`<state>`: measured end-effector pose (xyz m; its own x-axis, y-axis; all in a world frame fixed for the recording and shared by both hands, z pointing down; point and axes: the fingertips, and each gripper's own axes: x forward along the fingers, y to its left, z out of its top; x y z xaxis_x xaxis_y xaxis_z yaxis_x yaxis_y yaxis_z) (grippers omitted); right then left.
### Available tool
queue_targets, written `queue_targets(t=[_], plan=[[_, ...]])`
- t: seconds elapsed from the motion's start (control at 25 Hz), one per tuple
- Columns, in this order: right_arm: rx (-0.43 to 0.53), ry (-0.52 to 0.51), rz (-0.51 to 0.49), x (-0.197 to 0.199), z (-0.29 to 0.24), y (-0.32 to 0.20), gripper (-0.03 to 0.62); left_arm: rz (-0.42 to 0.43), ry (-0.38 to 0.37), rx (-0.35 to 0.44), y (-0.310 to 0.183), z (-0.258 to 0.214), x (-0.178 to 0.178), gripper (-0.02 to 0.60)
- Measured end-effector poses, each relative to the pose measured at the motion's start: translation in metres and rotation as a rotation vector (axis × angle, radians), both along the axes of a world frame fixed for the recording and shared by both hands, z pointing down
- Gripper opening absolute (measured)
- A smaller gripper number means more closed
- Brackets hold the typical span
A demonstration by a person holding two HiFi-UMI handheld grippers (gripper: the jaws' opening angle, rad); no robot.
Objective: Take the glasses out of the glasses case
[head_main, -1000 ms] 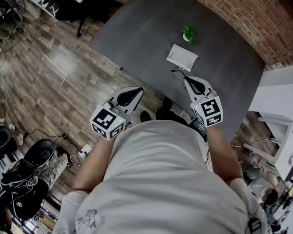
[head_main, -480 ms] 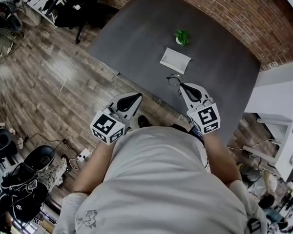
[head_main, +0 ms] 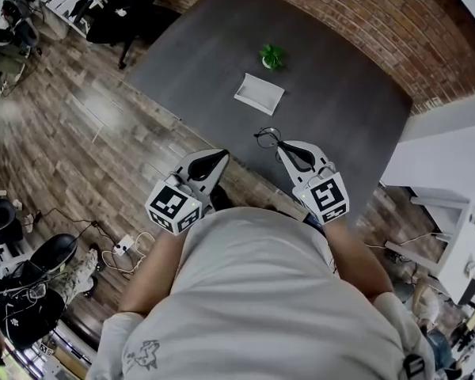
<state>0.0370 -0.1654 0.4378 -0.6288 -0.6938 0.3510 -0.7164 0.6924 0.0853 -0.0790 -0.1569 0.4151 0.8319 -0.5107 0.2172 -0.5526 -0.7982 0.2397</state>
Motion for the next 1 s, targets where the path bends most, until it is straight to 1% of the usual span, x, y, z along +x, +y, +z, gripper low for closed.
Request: queue_targets(t=[0.24, 0.48, 0.6, 0.76, 0.88, 1.0], plan=[[0.003, -0.029, -0.08, 0.038, -0.001, 0.03, 0.014, -0.042, -0.012, 0.007, 0.033, 0.0, 0.056, 0.011], [0.008, -0.059, -0.149, 0.061, 0.002, 0.064, 0.014, -0.11, -0.026, -0.001, 0.078, 0.006, 0.084, 0.011], [0.005, -0.074, -0.168, 0.073, 0.004, 0.079, 0.014, -0.149, -0.036, -0.007, 0.1, 0.007, 0.09, 0.011], [0.015, -0.084, -0.193, 0.08, 0.002, 0.096, 0.014, -0.196, -0.045, -0.008, 0.125, 0.005, 0.088, 0.011], [0.02, -0.081, -0.2, 0.081, 0.0, 0.108, 0.014, -0.209, -0.046, -0.006, 0.141, 0.001, 0.084, 0.011], [0.013, -0.08, -0.182, 0.079, -0.001, 0.119, 0.014, -0.216, -0.051, -0.011, 0.156, 0.0, 0.074, 0.011]])
